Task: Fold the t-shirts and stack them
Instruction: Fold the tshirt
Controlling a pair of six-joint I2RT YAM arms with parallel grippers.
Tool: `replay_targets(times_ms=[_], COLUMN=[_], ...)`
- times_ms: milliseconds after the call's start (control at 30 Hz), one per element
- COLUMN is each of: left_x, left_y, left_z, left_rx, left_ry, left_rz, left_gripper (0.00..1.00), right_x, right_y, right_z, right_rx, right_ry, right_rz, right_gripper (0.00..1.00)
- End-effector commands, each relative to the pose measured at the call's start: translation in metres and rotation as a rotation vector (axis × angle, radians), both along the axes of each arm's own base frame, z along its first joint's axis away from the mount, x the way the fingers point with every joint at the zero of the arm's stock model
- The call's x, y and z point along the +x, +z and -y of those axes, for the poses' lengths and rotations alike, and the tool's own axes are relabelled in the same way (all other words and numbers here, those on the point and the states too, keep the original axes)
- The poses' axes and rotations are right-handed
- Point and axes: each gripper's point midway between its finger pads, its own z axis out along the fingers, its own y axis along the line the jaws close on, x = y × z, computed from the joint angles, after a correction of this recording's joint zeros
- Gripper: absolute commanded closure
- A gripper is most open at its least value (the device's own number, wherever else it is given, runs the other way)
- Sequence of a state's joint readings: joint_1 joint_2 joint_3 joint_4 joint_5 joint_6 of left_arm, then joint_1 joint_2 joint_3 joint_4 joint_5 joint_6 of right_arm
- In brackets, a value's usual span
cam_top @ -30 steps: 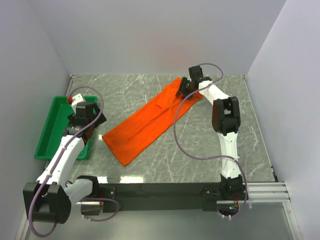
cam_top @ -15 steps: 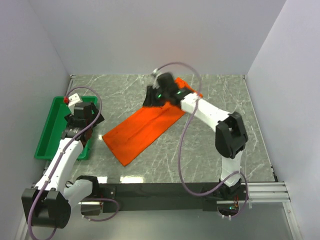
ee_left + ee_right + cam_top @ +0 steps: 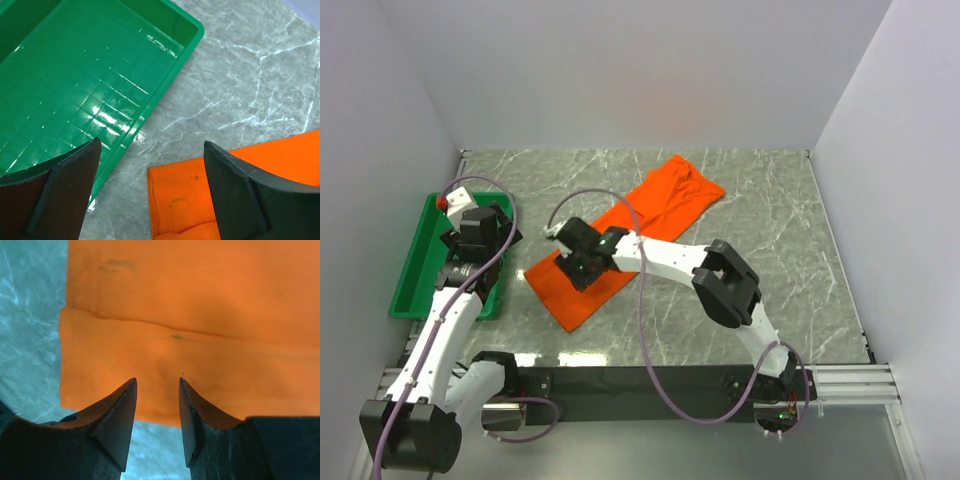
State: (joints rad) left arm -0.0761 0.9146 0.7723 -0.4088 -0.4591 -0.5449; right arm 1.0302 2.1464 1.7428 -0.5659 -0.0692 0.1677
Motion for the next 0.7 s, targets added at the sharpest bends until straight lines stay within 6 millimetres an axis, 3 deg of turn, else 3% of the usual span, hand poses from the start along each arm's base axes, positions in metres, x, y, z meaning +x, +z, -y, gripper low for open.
replay_targets(times_ms=[0,233,333,500,667], left_x=[0.000,-0.001,-0.002,-0.004,-0.006], left_y=[0.010,0.014,0.013,0.014,0.014], left_z=[-0.005,-0.007,-0.007,-0.010,-0.011], left_rx=[-0.002,-0.004,-0.003,0.005,0.008], left_ry=[0.029,0.032,0.034,0.048,0.054], left_rz=[0.049,0.062,0.061,0.063,0.068], left_gripper=[0.11,0.11,0.11,0.11,0.11], right_x=[-0.010,-0.029,-0.040,-0.058,-0.086], right_y=[-0.008,-0.025,-0.035,-0.041,-0.039], right_z=[-0.007,-0.006,0.004,0.029,0.073], right_rx=[-0.093,-0.170,-0.229,-0.298,-0.380], right_ry=[0.118,0.232,0.278,0.338,0.401], right_rz=[0.084,0.088,0.068,0.021,-0.075], right_gripper=[0.54,0.53,0.53,0.53,0.53])
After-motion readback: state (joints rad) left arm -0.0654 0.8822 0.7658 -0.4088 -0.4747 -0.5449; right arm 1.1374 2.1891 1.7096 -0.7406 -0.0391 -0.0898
